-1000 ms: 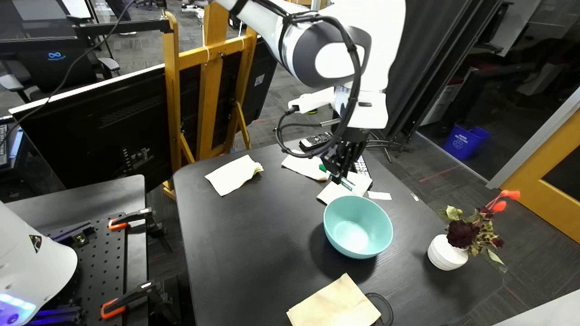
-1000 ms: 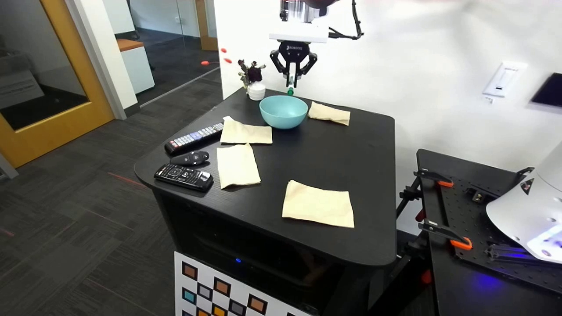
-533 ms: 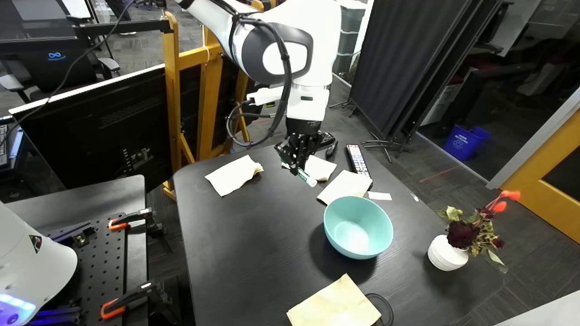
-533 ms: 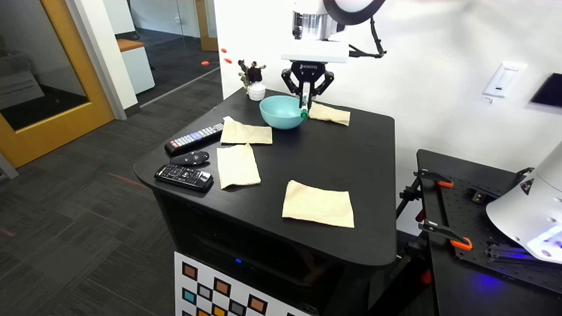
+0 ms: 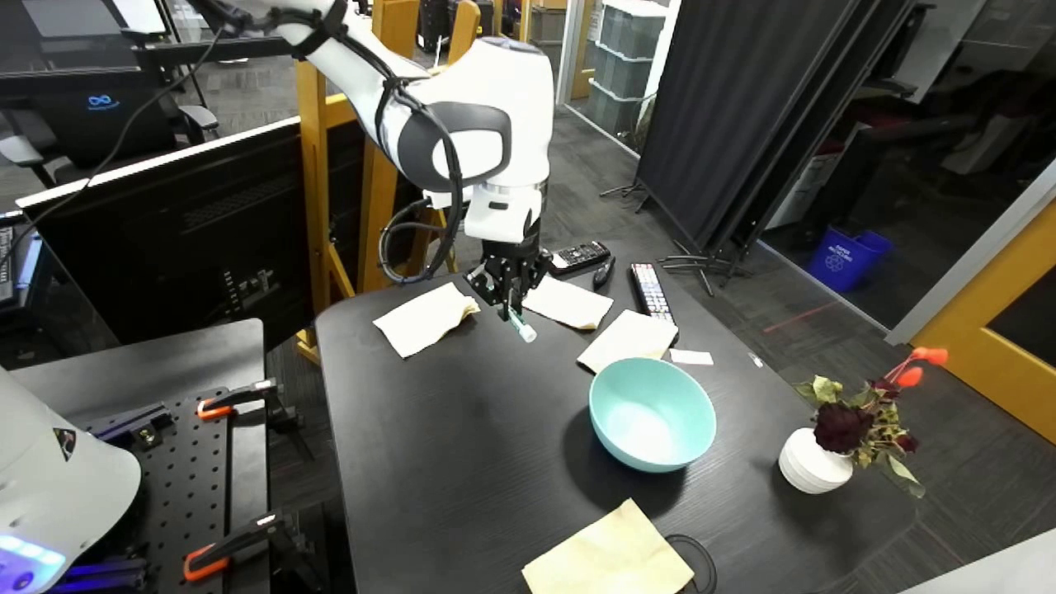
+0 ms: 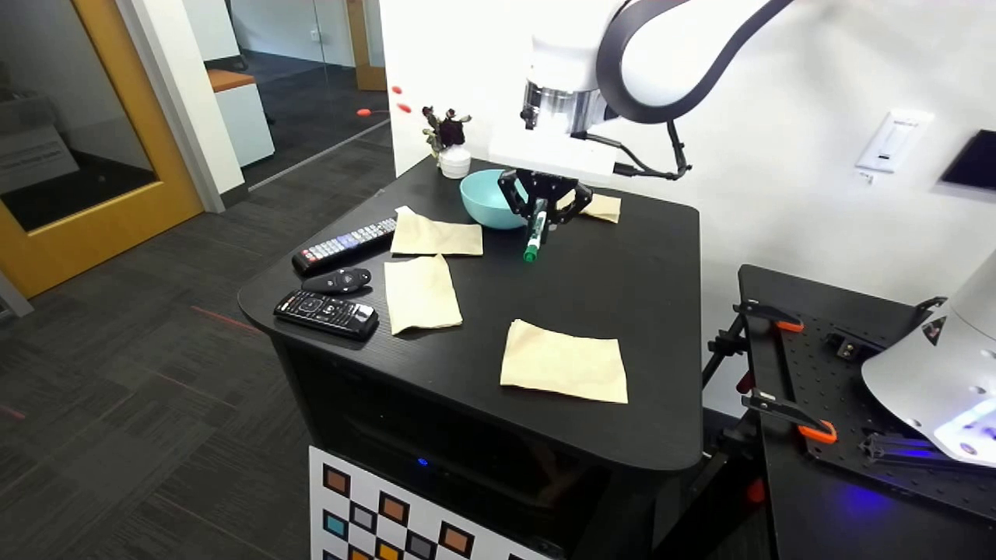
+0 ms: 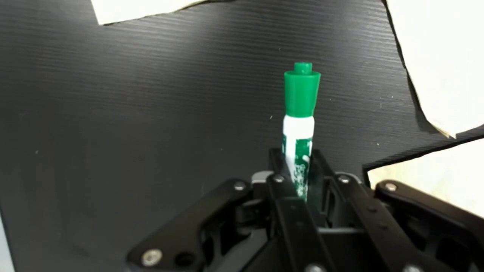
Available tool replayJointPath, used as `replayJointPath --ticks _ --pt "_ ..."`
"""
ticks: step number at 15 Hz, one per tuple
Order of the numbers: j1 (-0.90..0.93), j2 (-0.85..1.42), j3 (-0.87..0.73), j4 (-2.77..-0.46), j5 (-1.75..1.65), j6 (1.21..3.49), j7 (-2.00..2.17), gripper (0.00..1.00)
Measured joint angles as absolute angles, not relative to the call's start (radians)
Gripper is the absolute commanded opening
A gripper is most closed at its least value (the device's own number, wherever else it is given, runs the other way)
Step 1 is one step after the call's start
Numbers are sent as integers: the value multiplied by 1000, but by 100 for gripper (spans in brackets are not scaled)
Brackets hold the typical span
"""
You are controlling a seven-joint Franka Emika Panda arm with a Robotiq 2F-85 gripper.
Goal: Remove the marker from the bowl and put it on the table
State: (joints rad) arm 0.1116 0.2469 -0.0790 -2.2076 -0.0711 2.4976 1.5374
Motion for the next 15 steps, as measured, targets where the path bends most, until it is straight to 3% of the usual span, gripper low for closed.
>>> replayJointPath --ticks 13,14,15 --pt "142 470 -68 -2084 31 2569 1683 5" --pt "142 483 -68 -2069 35 2569 1684 16" --pt "142 496 -68 -2056 40 2569 1686 45"
